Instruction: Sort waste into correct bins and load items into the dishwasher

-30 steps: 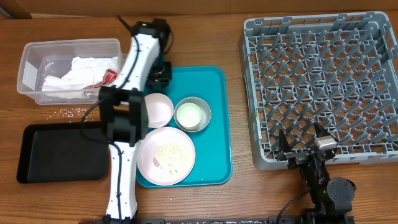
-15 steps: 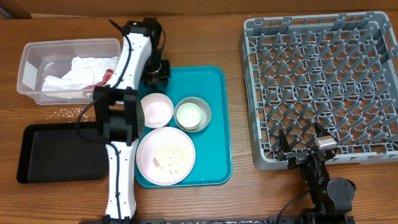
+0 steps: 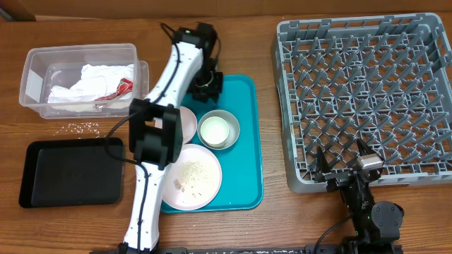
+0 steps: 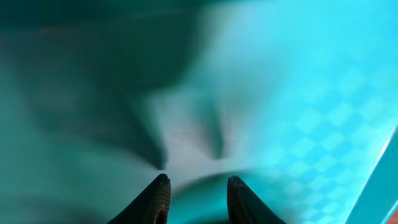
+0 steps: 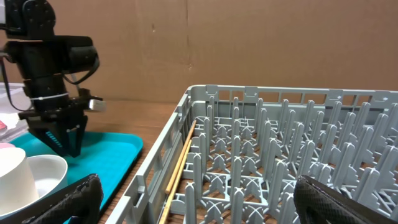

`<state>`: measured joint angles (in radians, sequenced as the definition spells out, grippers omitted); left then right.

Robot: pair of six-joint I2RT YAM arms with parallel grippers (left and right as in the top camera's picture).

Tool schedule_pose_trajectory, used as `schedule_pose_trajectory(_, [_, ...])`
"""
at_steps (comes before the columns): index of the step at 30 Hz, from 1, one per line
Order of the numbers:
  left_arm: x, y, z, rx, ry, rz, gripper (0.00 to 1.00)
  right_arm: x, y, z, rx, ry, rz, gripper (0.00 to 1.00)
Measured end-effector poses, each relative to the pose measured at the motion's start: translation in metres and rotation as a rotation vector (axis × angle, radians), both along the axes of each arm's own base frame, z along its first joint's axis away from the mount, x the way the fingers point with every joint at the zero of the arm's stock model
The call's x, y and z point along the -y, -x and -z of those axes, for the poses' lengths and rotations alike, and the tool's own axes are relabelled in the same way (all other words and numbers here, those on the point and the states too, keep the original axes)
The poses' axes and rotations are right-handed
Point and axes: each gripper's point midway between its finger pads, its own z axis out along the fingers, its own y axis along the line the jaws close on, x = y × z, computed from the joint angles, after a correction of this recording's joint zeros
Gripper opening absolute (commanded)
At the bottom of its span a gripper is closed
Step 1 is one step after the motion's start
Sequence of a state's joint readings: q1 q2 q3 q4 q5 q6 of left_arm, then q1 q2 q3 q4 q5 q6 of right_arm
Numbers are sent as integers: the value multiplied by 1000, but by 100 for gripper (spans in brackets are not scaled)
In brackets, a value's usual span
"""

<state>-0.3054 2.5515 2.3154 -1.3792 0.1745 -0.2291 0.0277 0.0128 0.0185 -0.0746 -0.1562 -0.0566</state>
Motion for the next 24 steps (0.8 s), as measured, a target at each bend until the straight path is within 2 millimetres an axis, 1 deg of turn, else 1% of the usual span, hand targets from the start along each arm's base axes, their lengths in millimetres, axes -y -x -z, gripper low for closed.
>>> schedule_pose_trajectory(4, [14, 4, 0, 8, -5, 34, 33, 0, 0, 0, 0, 0, -1, 100])
schedule_pose_trajectory(7, [21, 7, 0, 10, -8, 49, 30, 0, 0, 0, 0, 0, 0, 100])
schedule_pose_trajectory(11, [18, 9, -2, -2, -15, 48, 29, 0, 0, 0, 0, 0, 0, 100])
schedule_pose_trajectory(14, [12, 4, -19, 11, -11, 32, 30, 0, 0, 0, 0, 0, 0, 100])
schedule_pose_trajectory(17, [3, -11, -53, 76, 9, 4, 35, 0, 0, 0, 0, 0, 0, 100])
schedule_pose_trajectory(19, [-10, -20, -86, 139, 24, -28, 40, 0, 0, 0, 0, 0, 0, 100])
schedule_pose_trajectory(20, [-17, -24, -103, 172, 32, -46, 43, 0, 0, 0, 0, -1, 0, 100])
schedule_pose_trajectory(21, [-27, -26, -124, 211, 40, -67, 48, 0, 0, 0, 0, 0, 0, 100])
schedule_pose_trajectory(22, [-38, -28, -145, 251, 48, -90, 51, 0, 0, 0, 0, 0, 0, 100])
schedule_pose_trajectory(24, [-66, -26, -189, 336, 54, -150, 57, 0, 0, 0, 0, 0, 0, 100])
